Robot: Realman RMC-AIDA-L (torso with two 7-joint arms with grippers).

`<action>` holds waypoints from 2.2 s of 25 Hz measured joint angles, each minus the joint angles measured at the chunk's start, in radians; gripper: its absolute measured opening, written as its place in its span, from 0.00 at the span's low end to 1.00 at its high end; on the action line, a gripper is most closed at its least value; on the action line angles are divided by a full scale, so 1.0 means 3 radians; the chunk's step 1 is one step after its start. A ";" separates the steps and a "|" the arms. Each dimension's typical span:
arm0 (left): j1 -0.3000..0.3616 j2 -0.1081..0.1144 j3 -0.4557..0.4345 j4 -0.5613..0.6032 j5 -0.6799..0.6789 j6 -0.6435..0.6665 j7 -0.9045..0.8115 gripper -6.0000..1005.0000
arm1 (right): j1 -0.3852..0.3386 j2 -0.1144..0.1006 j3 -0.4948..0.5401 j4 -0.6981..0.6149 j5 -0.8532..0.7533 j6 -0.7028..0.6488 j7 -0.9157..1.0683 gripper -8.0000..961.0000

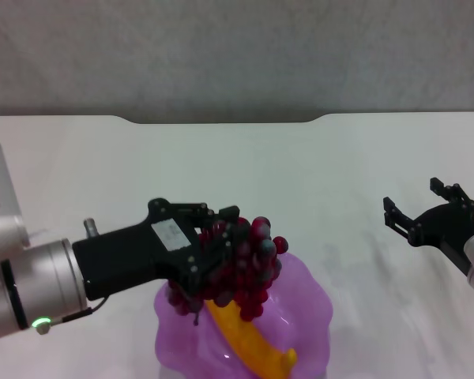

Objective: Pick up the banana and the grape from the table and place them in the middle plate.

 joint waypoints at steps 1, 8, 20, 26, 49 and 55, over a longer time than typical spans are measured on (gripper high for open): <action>-0.0028 0.0000 0.0017 -0.0088 -0.0043 0.0000 0.0080 0.20 | 0.0002 0.0000 -0.0003 0.0000 0.0000 0.0000 0.0000 0.92; -0.0067 -0.0002 0.0158 -0.0579 -0.0389 0.0005 0.0756 0.24 | 0.0006 0.0000 -0.0002 0.0001 0.0000 0.0000 0.0000 0.92; -0.0475 -0.0010 0.0234 -0.1480 -0.0727 0.0042 0.1175 0.33 | 0.0009 0.0000 -0.0005 0.0020 0.0000 0.0001 0.0000 0.92; -0.0446 -0.0003 0.0194 -0.1509 -0.1038 0.0262 0.1258 0.44 | 0.0012 0.0000 -0.0007 0.0025 0.0000 0.0001 0.0000 0.92; -0.1019 -0.0056 -0.0938 -0.3643 -0.3441 0.0207 0.2985 0.76 | 0.0072 0.0015 0.0015 0.0034 0.0037 -0.0068 -0.0195 0.91; -0.1145 -0.0039 -0.1187 -0.3906 -0.3439 0.0342 0.2975 0.76 | -0.0120 0.0031 0.0000 0.0115 0.0579 -0.0556 -0.0781 0.91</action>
